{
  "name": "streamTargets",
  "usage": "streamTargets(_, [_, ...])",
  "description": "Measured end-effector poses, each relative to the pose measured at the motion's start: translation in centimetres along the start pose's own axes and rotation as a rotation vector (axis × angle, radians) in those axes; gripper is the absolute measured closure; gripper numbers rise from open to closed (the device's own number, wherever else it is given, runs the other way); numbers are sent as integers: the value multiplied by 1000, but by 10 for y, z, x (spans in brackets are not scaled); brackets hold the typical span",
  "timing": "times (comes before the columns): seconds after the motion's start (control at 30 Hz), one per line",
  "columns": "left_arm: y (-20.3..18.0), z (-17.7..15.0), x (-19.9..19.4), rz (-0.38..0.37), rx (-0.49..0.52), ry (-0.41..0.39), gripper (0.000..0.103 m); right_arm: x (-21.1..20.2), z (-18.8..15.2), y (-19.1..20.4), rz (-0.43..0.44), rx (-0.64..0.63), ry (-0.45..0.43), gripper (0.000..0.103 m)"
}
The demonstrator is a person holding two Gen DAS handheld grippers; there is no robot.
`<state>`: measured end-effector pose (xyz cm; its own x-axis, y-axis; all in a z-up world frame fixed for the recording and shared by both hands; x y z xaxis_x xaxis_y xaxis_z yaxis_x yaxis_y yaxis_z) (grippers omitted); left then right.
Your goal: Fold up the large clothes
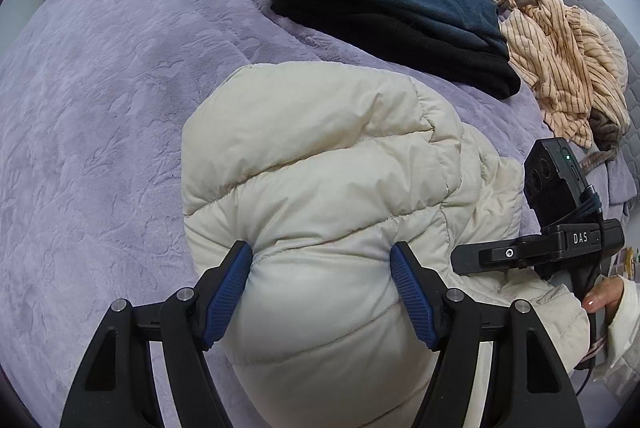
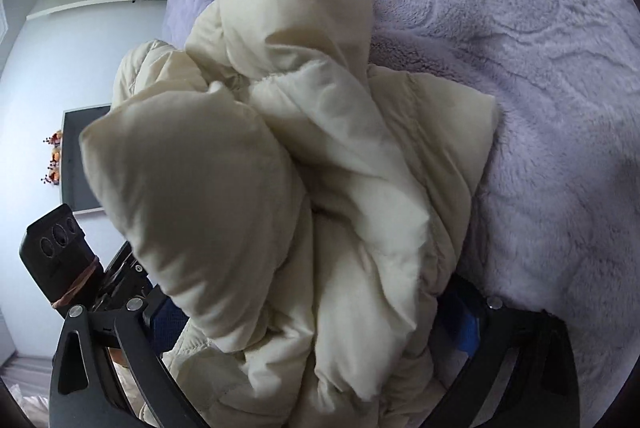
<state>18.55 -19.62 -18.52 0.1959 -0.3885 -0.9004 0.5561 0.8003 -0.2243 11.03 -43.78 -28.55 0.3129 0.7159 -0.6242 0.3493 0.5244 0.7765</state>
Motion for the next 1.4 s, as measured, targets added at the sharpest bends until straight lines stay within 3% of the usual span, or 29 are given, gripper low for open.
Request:
streamTargets(0.17, [24, -2, -17, -83, -87, 17, 32, -3, -7, -7, 17, -19, -4, 20])
streamTargets(0.43, [98, -36, -25, -364, -349, 112, 32, -4, -11, -17, 43, -15, -8, 21])
streamTargets(0.53, [102, -48, -5, -477, -420, 158, 32, -7, -10, -19, 46, -18, -7, 21])
streamTargets(0.63, [88, -48, 12, -544, -406, 166, 32, -8, -8, -23, 47, -20, -8, 21])
streamTargets(0.67, [82, -46, 16, -551, -393, 164, 25, -9, -8, -23, 48, -19, -8, 21])
streamTargets(0.7, [76, -44, 19, -538, -378, 163, 20, -9, -8, -23, 49, -18, -9, 21])
streamTargets(0.83, [52, -38, 34, -476, -301, 175, 13, -5, -8, -25, 52, -13, -8, 21])
streamTargets(1.0, [31, -35, 41, -351, -249, 171, 13, -3, -9, -25, 32, -4, -15, 21])
streamTargets(1.07, [26, -34, 35, -315, -233, 151, 19, -4, -11, -23, 21, 0, -22, 25])
streamTargets(1.13, [21, -35, 27, -282, -205, 137, 22, -7, -16, -16, 24, 2, -30, 41])
streamTargets(1.23, [13, -34, 11, -248, -167, 121, 24, -12, -23, -5, 15, -11, -43, 53])
streamTargets(1.4, [6, -32, -22, -218, -135, 97, 24, -15, -40, 15, 28, -12, -43, 56])
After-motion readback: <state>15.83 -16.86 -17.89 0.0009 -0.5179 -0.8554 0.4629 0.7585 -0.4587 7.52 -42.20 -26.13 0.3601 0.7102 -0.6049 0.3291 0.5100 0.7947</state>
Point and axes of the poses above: each gripper's, at about its wrist camera, not at the fingertips, and x roughly the way its jaws point, y to its left, z to its top, the point moved 4 cm from there along x, roughly the way its jaws point
